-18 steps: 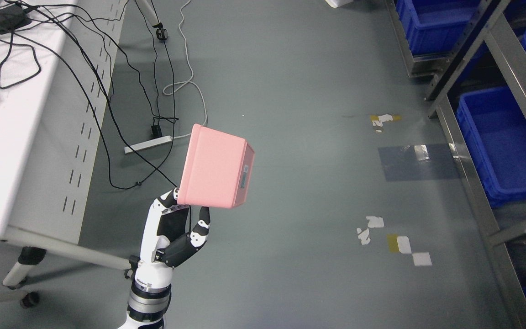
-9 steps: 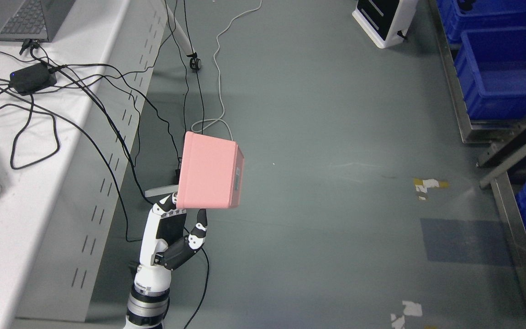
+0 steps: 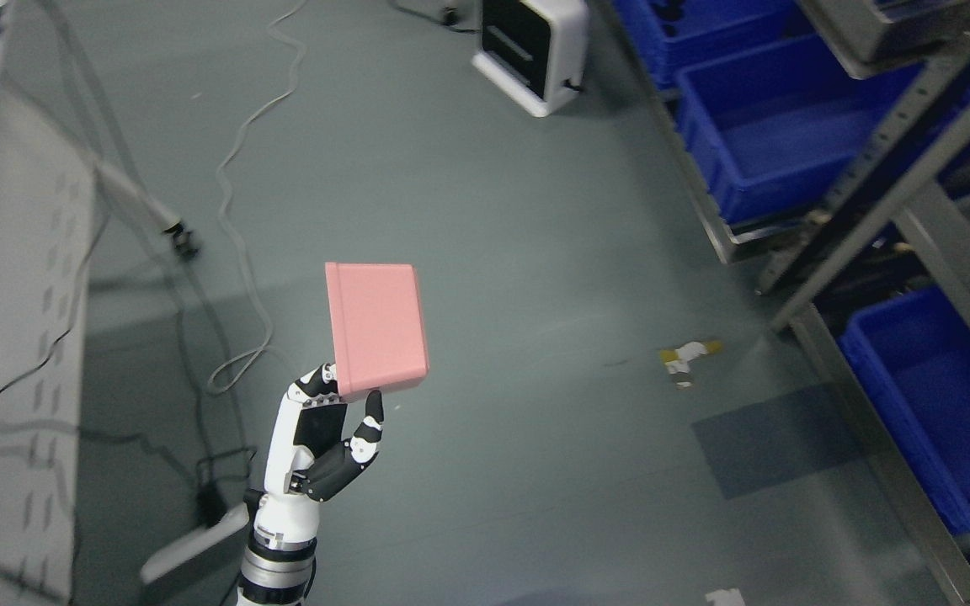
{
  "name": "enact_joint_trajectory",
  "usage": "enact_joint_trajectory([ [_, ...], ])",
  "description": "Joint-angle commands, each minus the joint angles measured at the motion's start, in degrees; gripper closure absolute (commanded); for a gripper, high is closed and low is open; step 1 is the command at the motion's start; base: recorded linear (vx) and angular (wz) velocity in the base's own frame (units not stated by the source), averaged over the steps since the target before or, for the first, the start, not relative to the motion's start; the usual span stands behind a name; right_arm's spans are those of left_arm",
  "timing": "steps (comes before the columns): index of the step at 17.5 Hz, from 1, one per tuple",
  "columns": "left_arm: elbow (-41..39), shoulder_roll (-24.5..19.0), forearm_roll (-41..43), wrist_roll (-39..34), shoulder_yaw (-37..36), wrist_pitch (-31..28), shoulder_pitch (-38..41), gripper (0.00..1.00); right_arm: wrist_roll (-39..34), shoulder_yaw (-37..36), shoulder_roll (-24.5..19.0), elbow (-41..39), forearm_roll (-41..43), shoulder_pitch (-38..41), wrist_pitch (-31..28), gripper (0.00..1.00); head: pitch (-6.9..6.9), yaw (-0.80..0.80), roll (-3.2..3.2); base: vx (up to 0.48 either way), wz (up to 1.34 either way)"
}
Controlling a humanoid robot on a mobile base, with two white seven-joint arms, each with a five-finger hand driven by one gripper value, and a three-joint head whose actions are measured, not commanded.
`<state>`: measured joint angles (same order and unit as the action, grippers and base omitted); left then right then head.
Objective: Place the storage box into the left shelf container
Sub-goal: 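Hold the pink box up in the left hand while turning toward the shelf rack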
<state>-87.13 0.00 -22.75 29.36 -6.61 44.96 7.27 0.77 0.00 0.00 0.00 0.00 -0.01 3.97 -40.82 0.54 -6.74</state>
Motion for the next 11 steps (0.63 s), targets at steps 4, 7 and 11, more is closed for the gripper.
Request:
enact_joint_trajectory([
  [4,7.68,-1.58,0.25,8.24,-6.48,0.04,2.04,0.95,0.02,-0.17,1.00,-1.00,0.09,-0.43,-0.28,0.00,0.00,0.00,0.00,0.390,-1.39],
  [7,7.76,-1.76,0.25,9.23,-9.90,0.04,3.19,0.95,0.02,-0.17,1.00,-1.00,0.09,-0.43,-0.28,0.00,0.00,0.00,0.00,0.322,-1.45],
  [11,8.20,-1.41,0.43,9.05,-5.99,0.04,1.53,0.95,0.02,-0.17,1.00,-1.00,0.09,-0.43,-0.28,0.00,0.00,0.00,0.00,0.255,-1.19],
])
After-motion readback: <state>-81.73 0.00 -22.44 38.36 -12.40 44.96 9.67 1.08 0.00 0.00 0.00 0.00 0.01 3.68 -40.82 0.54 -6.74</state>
